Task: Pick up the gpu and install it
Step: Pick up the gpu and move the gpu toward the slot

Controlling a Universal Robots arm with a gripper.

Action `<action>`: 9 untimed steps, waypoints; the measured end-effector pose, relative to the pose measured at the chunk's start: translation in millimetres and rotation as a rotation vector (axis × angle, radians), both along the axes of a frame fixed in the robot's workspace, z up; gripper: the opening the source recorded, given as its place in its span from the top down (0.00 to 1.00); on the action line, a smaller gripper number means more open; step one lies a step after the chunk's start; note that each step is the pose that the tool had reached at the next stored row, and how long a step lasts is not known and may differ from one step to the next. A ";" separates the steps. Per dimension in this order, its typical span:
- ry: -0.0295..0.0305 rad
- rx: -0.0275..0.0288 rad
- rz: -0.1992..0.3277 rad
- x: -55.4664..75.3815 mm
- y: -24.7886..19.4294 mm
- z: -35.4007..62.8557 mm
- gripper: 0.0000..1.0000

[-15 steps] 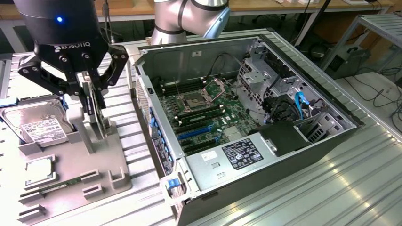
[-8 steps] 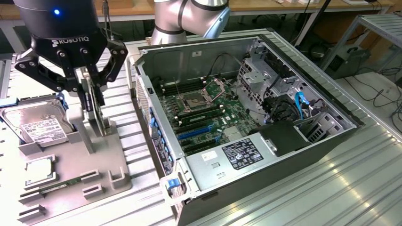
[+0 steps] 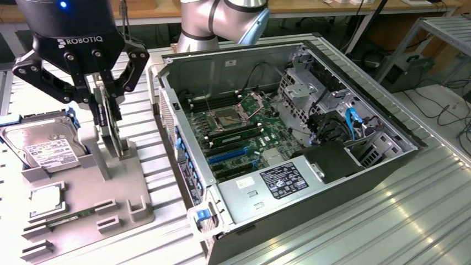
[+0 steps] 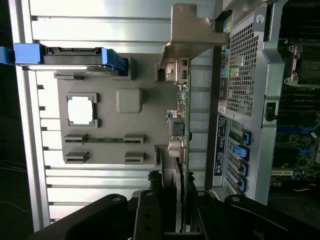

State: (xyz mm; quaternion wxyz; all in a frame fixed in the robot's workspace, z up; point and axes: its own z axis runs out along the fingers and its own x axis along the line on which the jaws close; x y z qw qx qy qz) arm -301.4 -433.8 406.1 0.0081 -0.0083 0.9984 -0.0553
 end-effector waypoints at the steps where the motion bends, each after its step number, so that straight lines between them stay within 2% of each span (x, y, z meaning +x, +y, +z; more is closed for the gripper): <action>1: 0.0008 -0.0011 0.000 0.0 0.0 0.5 0.72; 3: 0.0018 -0.0032 0.000 0.0 0.0 2.9 0.72; 9: 0.0016 -0.0045 0.000 0.0 0.0 17.0 0.72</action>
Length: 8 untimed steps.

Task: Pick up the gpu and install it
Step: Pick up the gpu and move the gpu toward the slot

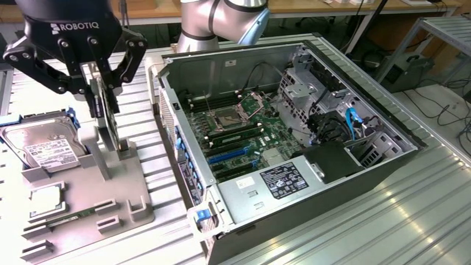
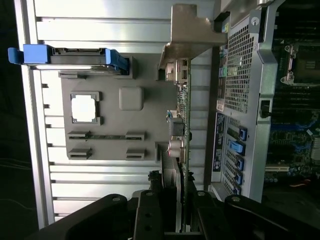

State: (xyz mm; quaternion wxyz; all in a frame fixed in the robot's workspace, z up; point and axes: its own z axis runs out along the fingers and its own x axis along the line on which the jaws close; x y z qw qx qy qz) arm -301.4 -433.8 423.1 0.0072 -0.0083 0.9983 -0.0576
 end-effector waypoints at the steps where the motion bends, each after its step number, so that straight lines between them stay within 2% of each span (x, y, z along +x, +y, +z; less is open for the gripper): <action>1: -0.0001 -0.0001 0.000 0.0 0.0 2.2 0.72; 8: -0.0001 -0.0013 0.000 0.0 0.0 18.9 0.72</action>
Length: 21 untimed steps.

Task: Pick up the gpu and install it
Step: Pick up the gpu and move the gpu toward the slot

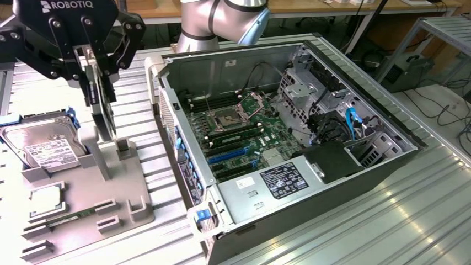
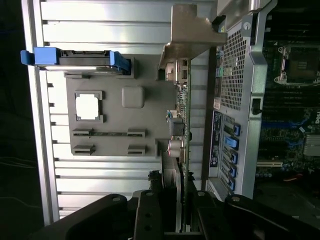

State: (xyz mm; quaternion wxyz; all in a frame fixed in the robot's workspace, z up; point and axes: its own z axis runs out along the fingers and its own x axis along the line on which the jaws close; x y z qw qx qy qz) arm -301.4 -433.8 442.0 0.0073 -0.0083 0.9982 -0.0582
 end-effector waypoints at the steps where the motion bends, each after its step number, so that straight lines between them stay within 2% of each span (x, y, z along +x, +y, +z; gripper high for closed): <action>1: 0.0001 -0.0001 0.000 0.0 0.0 2.4 0.72; 10: 0.0001 -0.0002 0.000 0.2 0.1 4.6 0.72; 21: 0.0000 -0.0001 0.000 10.6 0.0 4.6 0.72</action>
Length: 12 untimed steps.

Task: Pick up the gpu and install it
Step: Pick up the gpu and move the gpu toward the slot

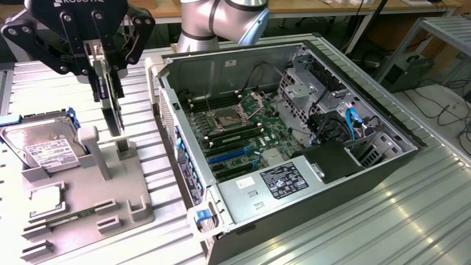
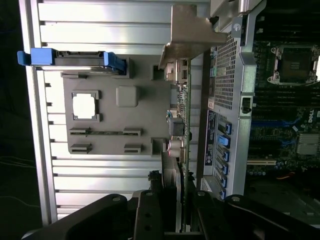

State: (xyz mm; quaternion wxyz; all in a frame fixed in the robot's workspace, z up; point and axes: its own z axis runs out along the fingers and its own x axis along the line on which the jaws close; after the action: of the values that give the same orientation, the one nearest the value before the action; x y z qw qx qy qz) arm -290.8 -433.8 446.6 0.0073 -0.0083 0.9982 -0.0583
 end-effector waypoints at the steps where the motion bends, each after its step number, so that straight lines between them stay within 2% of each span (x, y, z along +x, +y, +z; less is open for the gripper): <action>1: 0.0001 0.0000 0.000 0.7 0.0 0.0 0.72; 12: 0.0000 0.0000 0.000 6.3 0.0 0.0 0.72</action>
State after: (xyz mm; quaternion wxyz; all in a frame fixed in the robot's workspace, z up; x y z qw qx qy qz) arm -284.5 -433.7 446.6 0.0073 -0.0083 0.9982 -0.0583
